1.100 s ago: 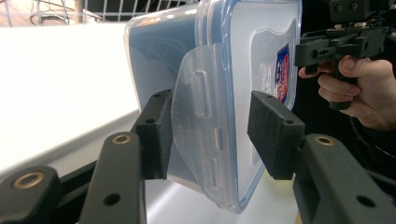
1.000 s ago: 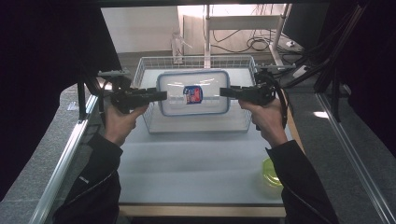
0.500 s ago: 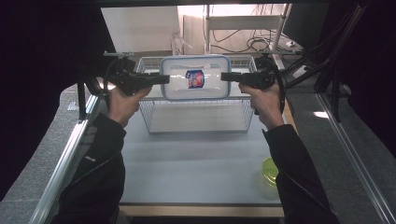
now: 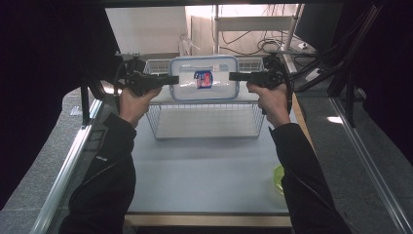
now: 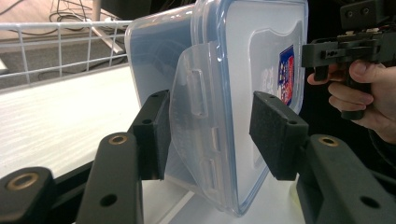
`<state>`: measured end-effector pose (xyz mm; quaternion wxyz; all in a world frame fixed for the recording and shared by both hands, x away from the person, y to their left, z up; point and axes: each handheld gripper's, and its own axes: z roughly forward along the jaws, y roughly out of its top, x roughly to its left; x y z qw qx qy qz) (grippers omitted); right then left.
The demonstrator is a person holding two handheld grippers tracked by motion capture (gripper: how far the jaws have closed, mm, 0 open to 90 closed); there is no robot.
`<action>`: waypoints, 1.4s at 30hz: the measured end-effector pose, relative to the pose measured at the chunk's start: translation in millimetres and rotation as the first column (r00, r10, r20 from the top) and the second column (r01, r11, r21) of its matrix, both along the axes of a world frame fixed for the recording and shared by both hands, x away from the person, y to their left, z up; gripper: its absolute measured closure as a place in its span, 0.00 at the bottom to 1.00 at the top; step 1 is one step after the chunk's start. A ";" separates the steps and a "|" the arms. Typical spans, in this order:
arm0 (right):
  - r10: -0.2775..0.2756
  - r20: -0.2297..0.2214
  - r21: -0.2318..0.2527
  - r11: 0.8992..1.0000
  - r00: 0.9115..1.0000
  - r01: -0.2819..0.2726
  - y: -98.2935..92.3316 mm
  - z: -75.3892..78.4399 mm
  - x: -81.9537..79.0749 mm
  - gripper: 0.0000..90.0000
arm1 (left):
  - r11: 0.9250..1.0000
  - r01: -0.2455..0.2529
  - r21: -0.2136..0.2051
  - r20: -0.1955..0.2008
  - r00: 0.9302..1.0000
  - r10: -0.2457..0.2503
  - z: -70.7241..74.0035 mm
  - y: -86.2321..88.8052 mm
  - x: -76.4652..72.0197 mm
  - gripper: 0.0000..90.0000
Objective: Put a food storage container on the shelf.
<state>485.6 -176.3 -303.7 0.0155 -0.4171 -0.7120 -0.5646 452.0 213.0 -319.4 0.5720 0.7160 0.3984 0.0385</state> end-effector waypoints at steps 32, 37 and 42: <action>-0.030 0.111 -0.120 0.992 0.993 0.044 8.4 -2.5 -9.4 0.62 | 0.975 -0.152 0.162 0.137 0.982 0.131 -0.4 -16.3 5.3 0.48; -0.027 0.139 -0.134 0.990 0.990 0.046 7.7 -2.3 -13.4 0.67 | 0.979 -0.137 0.151 0.179 0.978 0.109 -1.6 -15.9 -3.6 0.45; -0.034 0.182 -0.175 0.982 0.983 0.066 4.9 -4.7 -28.9 0.82 | 0.981 -0.113 0.155 0.200 0.976 0.081 -5.7 -7.1 -23.6 0.56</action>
